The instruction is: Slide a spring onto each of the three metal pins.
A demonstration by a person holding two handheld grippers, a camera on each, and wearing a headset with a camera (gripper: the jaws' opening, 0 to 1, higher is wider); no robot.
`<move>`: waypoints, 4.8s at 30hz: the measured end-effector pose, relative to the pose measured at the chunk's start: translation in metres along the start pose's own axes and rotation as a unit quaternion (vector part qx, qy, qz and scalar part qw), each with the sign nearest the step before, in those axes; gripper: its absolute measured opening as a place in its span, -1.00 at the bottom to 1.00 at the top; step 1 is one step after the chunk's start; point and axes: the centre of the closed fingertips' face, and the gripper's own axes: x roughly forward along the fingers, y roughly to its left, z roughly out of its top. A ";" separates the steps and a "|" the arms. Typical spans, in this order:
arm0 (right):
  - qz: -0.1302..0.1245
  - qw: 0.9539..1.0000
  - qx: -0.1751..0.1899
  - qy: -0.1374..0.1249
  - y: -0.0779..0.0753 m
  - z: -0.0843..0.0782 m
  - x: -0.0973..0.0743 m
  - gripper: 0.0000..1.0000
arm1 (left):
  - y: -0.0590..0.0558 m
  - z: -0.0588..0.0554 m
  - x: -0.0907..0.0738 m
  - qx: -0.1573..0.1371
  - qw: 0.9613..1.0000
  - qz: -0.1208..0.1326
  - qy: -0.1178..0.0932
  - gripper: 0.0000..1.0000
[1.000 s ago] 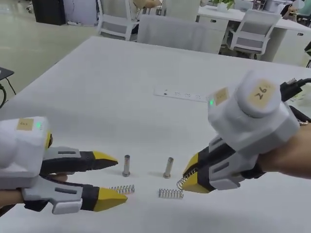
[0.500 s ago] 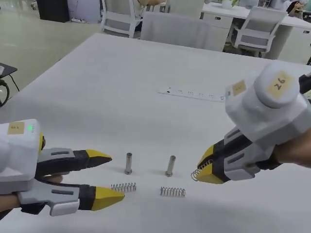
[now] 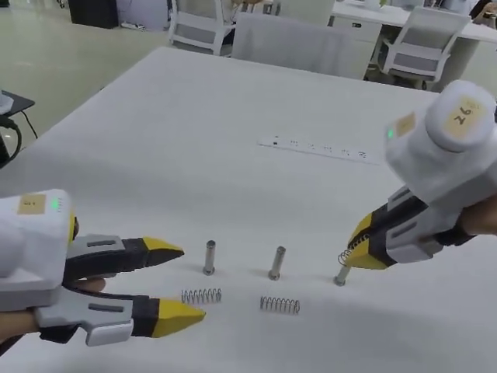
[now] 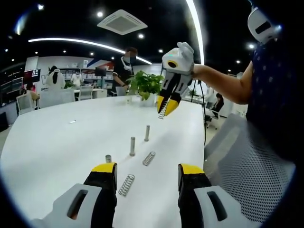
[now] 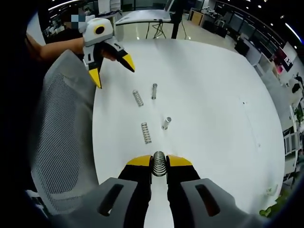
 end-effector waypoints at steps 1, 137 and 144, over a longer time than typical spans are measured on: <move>-0.003 1.000 -0.001 0.007 -0.004 -0.003 0.000 -0.83 | 0.000 0.000 0.000 0.000 1.000 0.000 0.001 -0.08; 0.072 0.989 -0.096 0.090 0.032 0.002 0.108 -0.65 | -0.005 0.002 0.001 0.008 1.000 0.001 -0.002 -0.13; 0.074 0.988 -0.093 0.101 0.032 -0.007 0.116 -0.70 | -0.005 0.001 0.001 0.007 1.000 0.000 -0.001 -0.13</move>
